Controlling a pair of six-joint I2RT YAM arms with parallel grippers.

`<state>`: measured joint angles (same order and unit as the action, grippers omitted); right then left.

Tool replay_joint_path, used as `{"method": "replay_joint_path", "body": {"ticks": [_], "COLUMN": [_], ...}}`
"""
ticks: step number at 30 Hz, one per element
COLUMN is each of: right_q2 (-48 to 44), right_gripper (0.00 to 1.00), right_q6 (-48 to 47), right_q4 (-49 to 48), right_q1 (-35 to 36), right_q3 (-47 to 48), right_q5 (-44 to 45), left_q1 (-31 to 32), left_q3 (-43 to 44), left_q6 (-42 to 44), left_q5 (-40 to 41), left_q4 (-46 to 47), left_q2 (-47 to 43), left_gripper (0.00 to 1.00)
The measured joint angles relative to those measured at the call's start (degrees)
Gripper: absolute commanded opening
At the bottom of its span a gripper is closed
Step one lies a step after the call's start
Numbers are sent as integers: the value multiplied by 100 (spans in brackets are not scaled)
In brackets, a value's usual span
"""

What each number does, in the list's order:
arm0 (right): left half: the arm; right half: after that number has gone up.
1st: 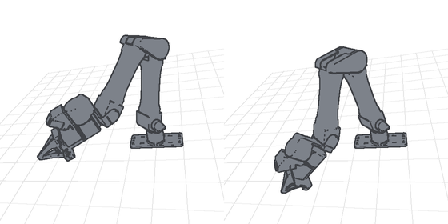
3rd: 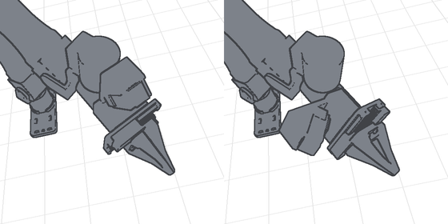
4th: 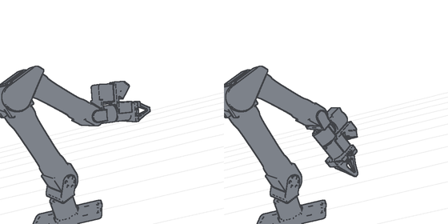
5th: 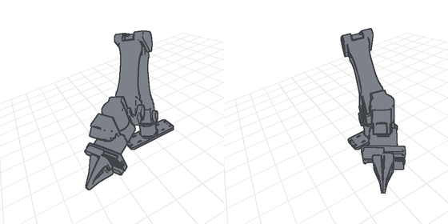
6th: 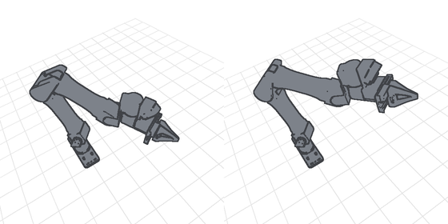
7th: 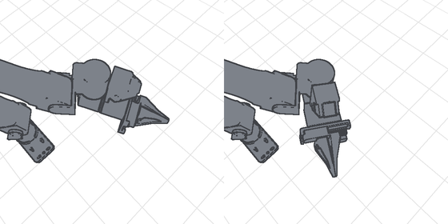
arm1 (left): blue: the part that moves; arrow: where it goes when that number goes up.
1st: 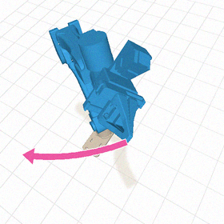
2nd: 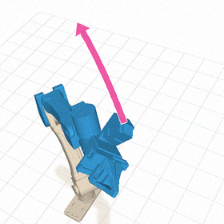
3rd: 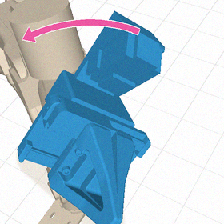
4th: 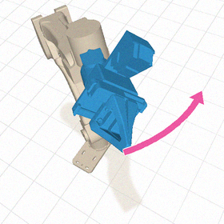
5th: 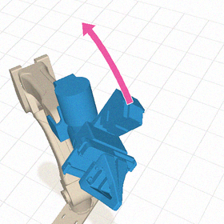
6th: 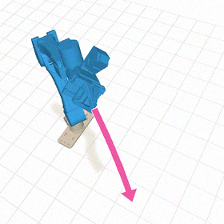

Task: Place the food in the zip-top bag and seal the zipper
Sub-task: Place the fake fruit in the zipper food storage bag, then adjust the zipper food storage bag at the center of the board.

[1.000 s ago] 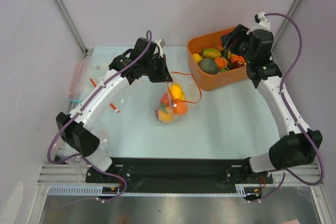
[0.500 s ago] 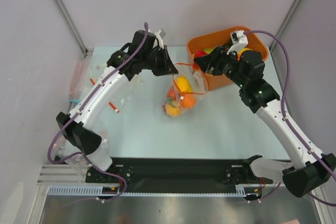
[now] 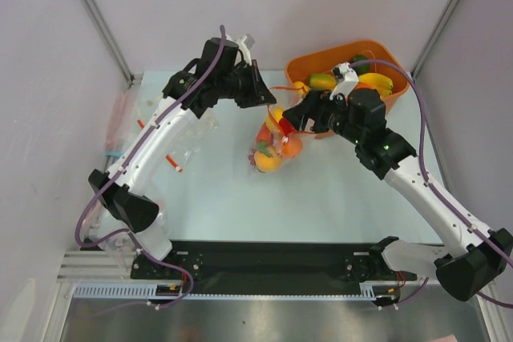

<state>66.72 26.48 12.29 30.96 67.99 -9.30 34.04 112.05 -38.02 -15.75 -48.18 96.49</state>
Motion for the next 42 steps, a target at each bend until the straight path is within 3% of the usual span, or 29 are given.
{"method": "replay_joint_path", "body": {"ticks": [6, 11, 17, 22, 32, 33, 38, 40, 42], "right_q2": [-125, -258, -341, -339, -131, -70, 345, 492, 577], "right_gripper": [82, 60, 62, 62, 53, 49, 9, 0, 0], "right_q6": [-170, -356, -363, -341, -256, -254, -221, -160, -101], "right_q4": [507, 1187, 1956, 2306, 2315, 2319, 2422, 2463, 2474], "right_q1": [-20, -358, -1021, -1051, -1051, -1051, -1051, -1051, -1049], "right_q3": [127, 450, 511, 498, 439, 437, 437, 437, 428], "right_q5": [420, 640, 415, 144, -256, -264, -260, -262, -262], "left_q1": [52, 76, 83, 87, 109, 109, 120, 138, 155], "left_q3": [4, 4, 2, -20, -22, -20, -17, -17, -26], "left_q6": [4, 9, 22, 52, 98, 101, 216, 289, 354], "left_q5": [7, 35, 52, 52, 50, 50, 50, 48, 46], "left_q4": [-17, -87, -81, -81, -83, -83, -103, -131, -120], "left_q2": [17, 28, 28, 28, 28, 28, 42, 94, 177], "left_gripper": [0, 0, 0, 0, 0, 0, 0, 0, 0]}}
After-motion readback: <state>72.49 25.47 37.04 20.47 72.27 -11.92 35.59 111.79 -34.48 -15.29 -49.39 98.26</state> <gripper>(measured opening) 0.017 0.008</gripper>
